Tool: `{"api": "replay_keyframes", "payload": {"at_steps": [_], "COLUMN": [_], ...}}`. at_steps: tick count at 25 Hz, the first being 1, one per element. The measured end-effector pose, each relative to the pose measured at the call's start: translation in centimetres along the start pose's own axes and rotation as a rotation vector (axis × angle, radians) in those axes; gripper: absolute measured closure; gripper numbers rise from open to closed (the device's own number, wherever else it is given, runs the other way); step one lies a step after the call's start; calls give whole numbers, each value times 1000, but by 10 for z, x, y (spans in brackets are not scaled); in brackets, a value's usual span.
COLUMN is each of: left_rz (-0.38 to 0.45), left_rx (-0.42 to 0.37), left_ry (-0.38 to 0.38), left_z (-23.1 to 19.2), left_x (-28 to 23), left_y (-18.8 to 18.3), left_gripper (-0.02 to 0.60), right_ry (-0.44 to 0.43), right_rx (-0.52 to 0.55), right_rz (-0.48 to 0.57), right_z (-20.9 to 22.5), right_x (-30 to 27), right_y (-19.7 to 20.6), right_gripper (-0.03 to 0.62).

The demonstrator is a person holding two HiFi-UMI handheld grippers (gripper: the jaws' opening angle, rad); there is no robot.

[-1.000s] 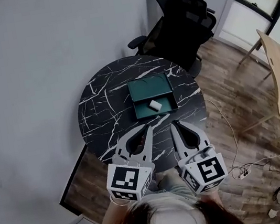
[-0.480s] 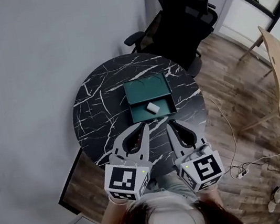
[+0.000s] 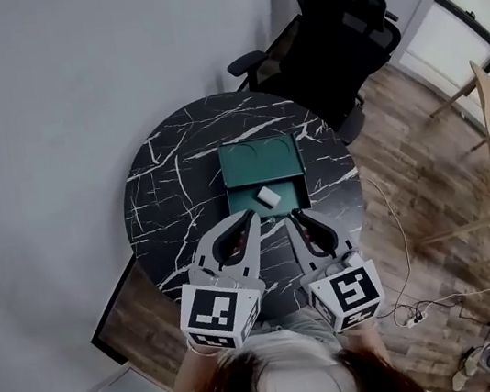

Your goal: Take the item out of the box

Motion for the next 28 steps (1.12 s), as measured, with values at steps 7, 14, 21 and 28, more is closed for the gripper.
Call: {"api": "replay_keyframes", "payload": {"at_steps": [7, 14, 21, 28], "left_rz": [-16, -30, -47, -67], "left_rx": [10, 10, 8, 13], "left_ry": [-44, -87, -110, -132], "left_z": [-6, -16, -24, -31], "left_x": [-18, -32, -45, -56], "left_y": [5, 11, 20, 26], "left_gripper": [574, 574, 574, 574], "right_ry": [-79, -149, -190, -227], "right_rx": [30, 55, 64, 64], "right_rz": [-71, -153, -230, -305], "right_z": [18, 31, 41, 50], "right_x": [-25, -49, -68, -82], "right_y": [21, 49, 83, 113], "right_gripper": [530, 497, 470, 461]}}
Point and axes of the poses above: the fingertips, and each gripper's own axes: x backward along the fingers, z to its right, y out of its underside, the point moved 1 cm from there along x, backward along the fingers, and after that the axes turned 12 degrees about z, right-handed, at the moved point
